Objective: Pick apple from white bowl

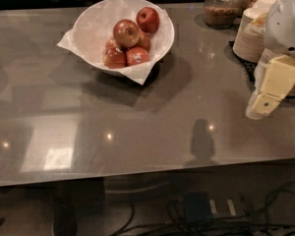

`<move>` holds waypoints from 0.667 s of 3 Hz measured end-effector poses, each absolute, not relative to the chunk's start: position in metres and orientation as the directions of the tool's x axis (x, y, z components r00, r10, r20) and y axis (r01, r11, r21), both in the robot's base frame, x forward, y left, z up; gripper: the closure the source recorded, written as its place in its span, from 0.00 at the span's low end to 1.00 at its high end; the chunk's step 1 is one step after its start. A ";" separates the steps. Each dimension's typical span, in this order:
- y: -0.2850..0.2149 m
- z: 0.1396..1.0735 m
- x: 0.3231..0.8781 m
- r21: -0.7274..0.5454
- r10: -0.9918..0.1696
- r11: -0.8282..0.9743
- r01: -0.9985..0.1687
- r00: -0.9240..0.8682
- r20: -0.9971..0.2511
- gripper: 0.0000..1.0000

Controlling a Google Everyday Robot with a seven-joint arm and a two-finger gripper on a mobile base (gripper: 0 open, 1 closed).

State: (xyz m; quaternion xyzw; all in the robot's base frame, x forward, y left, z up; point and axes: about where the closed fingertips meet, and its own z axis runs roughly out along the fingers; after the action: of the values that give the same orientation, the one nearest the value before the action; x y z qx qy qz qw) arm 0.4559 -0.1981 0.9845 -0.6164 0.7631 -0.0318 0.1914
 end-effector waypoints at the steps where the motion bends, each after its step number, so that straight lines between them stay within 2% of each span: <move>1: -0.169 0.989 0.486 -0.314 -0.945 0.188 -0.931 -0.084 -0.317 0.00; 2: -0.137 0.995 0.519 -0.339 -0.925 0.149 -0.929 -0.009 -0.380 0.00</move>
Offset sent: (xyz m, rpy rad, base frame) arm 0.1068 0.1005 0.0182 0.2145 -0.1310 0.2209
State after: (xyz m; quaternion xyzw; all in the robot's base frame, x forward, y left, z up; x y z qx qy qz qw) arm 0.5189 -0.1367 0.9950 -0.6525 0.7104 0.0038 0.2638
